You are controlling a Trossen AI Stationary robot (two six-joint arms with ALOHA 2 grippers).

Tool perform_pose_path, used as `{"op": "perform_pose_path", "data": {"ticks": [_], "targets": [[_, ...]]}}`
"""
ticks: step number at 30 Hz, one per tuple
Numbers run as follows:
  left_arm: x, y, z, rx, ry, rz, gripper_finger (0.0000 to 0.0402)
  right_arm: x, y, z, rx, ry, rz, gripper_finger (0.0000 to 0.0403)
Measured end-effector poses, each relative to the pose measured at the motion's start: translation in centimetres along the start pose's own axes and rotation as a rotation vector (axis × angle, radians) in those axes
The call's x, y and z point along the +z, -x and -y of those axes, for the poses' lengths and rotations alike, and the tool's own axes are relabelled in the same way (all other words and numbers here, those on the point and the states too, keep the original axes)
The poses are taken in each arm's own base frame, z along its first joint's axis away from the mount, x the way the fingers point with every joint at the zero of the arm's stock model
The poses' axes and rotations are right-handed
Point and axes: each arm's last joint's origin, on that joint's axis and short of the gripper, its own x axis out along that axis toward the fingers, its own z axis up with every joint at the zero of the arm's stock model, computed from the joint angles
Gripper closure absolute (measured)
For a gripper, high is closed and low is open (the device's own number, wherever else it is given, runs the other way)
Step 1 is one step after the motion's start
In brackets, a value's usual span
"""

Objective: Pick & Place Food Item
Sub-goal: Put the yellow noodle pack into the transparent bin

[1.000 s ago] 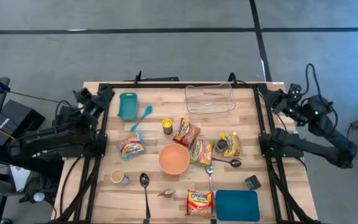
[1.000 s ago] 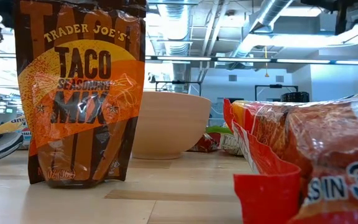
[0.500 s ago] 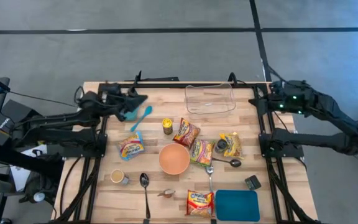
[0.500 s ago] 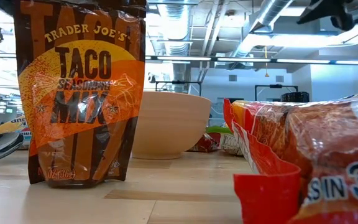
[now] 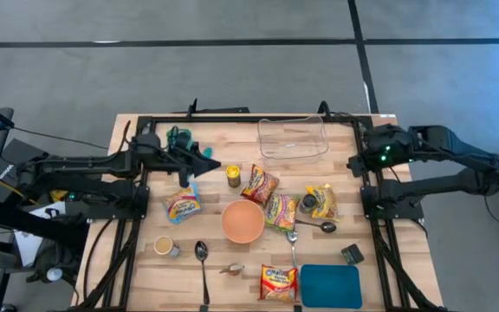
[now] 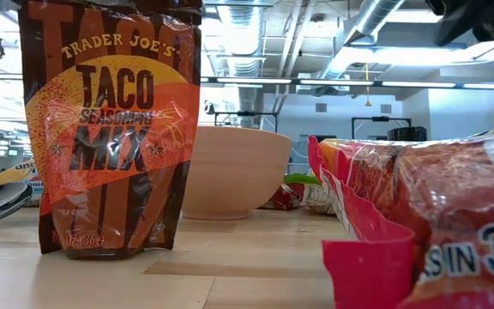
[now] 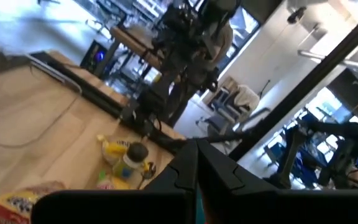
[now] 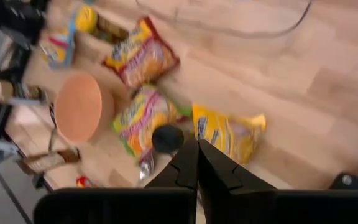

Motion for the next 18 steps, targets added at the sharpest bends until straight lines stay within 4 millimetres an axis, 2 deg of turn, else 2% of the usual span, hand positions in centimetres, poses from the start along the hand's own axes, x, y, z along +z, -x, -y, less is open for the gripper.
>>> {"op": "perform_pose_path", "data": {"ticks": [9,18], "targets": [[-0.6,-0.1,0.4,-0.012,0.004,-0.037,0.0401,-2.0,-1.8,-2.2,-0.087,0.080,-0.154,0.0403],[-0.6,-0.1,0.4,-0.013,0.003,-0.038,0.0400,-4.7,-5.3,-5.5,-0.264,0.185,-0.175,0.0403]]}}
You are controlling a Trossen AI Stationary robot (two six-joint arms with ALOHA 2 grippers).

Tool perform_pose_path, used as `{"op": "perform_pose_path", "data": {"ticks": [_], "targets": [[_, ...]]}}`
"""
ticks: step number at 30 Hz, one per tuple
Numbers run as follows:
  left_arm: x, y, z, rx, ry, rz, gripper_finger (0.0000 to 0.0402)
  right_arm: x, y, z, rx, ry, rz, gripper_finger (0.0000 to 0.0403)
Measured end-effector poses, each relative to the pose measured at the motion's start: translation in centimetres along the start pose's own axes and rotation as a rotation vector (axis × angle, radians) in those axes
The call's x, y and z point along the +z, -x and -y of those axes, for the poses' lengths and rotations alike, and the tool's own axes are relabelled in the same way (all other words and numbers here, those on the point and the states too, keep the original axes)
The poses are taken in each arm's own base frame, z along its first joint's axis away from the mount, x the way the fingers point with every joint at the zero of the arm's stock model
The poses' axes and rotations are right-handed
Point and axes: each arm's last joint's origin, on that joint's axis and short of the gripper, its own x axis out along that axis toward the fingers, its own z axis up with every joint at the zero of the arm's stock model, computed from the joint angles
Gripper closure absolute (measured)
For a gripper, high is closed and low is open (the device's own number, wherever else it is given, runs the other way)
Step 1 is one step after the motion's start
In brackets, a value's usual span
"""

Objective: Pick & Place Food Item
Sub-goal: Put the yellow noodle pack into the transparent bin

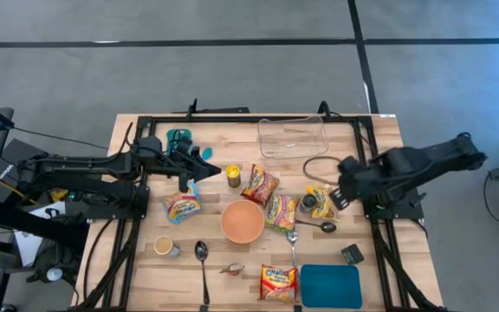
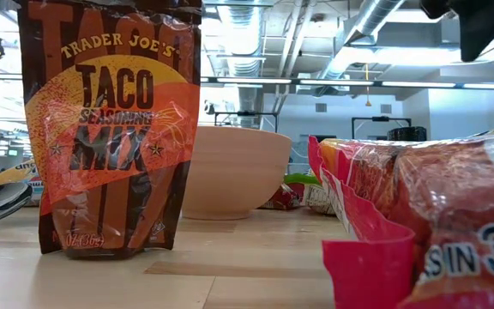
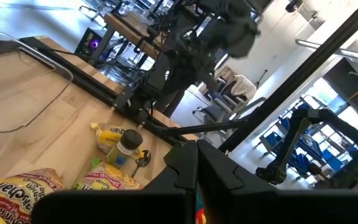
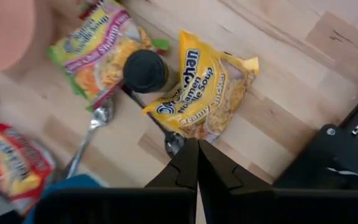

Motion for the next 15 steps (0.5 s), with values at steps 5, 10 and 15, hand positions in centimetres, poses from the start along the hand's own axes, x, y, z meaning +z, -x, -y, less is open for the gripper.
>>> {"op": "perform_pose_path", "data": {"ticks": [5,10,15], "targets": [[0.0,0.0,0.0,0.000,0.000,0.000,0.0400,-1.4,-1.7,-2.4,-0.086,-0.010,0.019,0.0403],[0.0,0.0,0.0,0.000,0.000,0.000,0.0400,-3.2,-3.1,-4.2,-0.150,-0.047,0.028,0.0403],[0.0,0.0,0.0,0.000,0.000,0.001,0.0400,-4.8,-4.1,-5.3,-0.188,-0.125,0.065,0.0403]]}}
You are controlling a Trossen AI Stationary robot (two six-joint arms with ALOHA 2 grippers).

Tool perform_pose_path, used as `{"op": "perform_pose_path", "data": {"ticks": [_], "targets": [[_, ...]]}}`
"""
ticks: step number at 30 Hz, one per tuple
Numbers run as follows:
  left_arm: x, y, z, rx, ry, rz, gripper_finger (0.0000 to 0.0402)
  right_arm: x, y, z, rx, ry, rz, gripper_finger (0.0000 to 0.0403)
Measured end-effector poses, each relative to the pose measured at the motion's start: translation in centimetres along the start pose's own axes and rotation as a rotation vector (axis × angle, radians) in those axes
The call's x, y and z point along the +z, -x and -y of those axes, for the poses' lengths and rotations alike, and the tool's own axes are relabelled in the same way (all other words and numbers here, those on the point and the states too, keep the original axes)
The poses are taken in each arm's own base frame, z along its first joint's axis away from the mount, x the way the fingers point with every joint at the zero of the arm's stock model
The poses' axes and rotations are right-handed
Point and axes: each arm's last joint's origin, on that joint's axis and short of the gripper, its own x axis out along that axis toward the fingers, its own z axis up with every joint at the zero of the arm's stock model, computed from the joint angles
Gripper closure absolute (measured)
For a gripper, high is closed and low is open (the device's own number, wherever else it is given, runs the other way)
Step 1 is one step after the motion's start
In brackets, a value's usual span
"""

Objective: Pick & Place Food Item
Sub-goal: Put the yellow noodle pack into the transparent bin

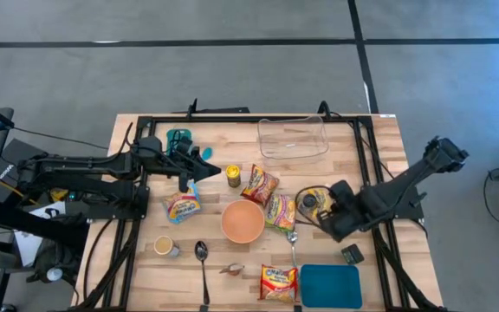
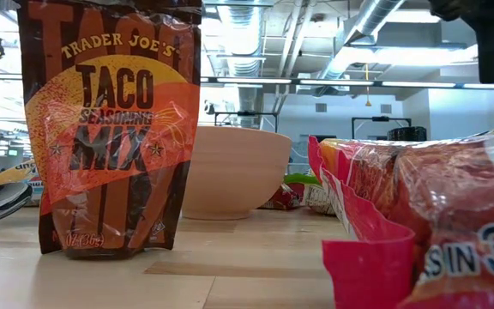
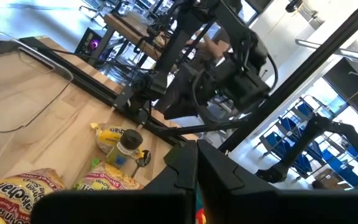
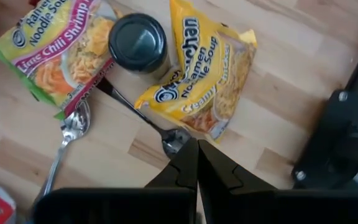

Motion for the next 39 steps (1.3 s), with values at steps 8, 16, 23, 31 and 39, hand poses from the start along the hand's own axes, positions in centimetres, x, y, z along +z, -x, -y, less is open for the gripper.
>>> {"op": "perform_pose_path", "data": {"ticks": [8,16,23,31,39], "targets": [[0.0,0.0,0.0,0.000,-0.050,0.000,0.0400,-2.1,-1.4,-1.7,-0.039,-0.101,0.028,0.0403],[0.0,0.0,0.0,0.000,-0.052,0.001,0.0400,-3.0,-3.1,-3.9,0.005,-0.114,0.108,0.0403],[0.0,0.0,0.0,0.000,-0.052,0.000,0.0400,-3.0,-4.5,-4.7,-0.047,-0.112,0.142,0.0403],[0.0,0.0,0.0,-0.002,-0.053,0.004,0.0400,-2.5,-5.0,-5.1,-0.044,-0.142,0.137,0.0403],[0.0,0.0,0.0,-0.002,-0.053,0.004,0.0400,-2.2,-4.7,-5.0,-0.034,-0.192,0.129,0.0382]]}}
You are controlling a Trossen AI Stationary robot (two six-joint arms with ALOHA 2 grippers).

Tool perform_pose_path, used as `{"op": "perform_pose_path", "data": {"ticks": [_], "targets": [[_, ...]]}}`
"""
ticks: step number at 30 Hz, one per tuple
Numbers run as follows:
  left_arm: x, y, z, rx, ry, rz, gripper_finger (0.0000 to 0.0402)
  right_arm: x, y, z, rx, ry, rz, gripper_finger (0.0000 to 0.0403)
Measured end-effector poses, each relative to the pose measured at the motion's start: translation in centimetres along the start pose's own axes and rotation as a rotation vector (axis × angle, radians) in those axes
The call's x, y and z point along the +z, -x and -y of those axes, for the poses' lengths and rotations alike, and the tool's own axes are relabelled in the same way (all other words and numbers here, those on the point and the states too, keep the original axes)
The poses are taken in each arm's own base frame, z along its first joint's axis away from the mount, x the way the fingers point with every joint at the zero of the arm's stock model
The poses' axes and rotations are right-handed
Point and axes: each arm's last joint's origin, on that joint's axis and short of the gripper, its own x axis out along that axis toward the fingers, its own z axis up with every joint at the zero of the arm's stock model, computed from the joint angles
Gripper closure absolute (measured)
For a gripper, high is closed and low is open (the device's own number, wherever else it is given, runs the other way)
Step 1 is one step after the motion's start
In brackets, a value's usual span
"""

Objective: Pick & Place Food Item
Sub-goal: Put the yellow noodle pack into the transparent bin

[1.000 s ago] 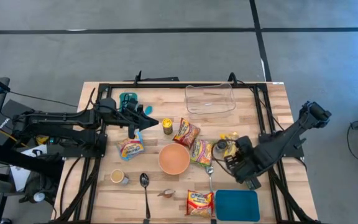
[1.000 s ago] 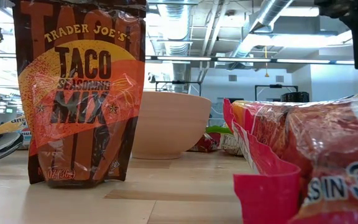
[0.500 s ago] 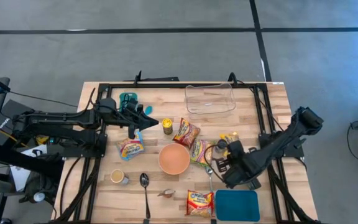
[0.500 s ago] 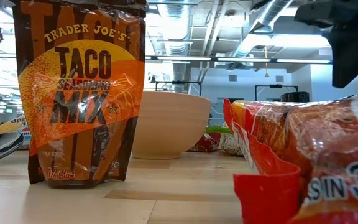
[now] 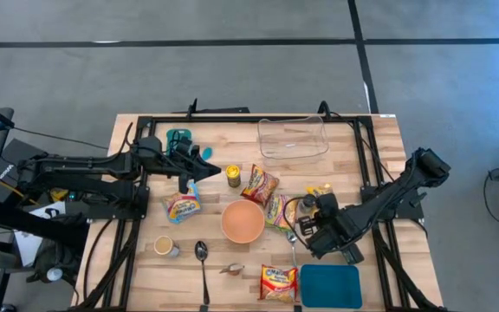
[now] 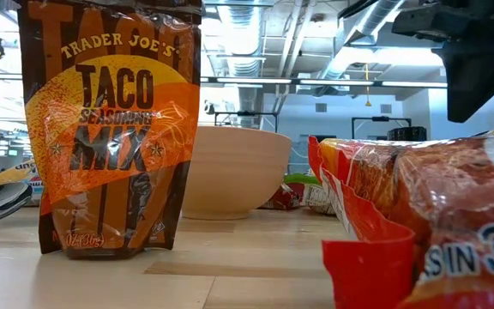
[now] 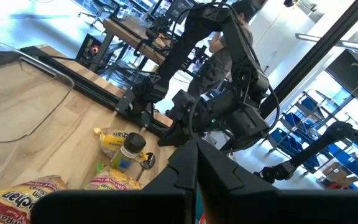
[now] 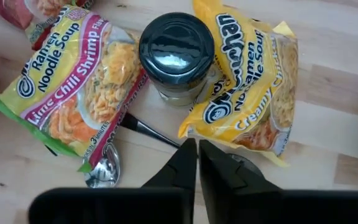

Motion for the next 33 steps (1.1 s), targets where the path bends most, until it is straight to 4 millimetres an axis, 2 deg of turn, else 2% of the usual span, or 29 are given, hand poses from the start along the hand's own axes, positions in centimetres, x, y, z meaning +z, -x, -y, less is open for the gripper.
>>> {"op": "perform_pose_path", "data": {"ticks": [13,17,22,33], "targets": [[0.0,0.0,0.0,-0.002,0.001,0.004,0.0400,0.3,-0.2,-0.1,-0.013,-0.014,-0.017,0.0247],[0.0,0.0,0.0,-0.003,0.001,0.004,0.0400,0.4,-0.5,-0.3,-0.013,-0.028,0.017,0.0220],[0.0,0.0,0.0,-0.003,0.000,0.005,0.0400,0.1,-1.3,-0.7,-0.046,-0.015,0.026,0.0215],[0.2,0.0,0.2,-0.016,-0.003,0.024,0.0400,-1.4,-4.0,-1.7,-0.149,0.071,0.088,0.0248]]}}
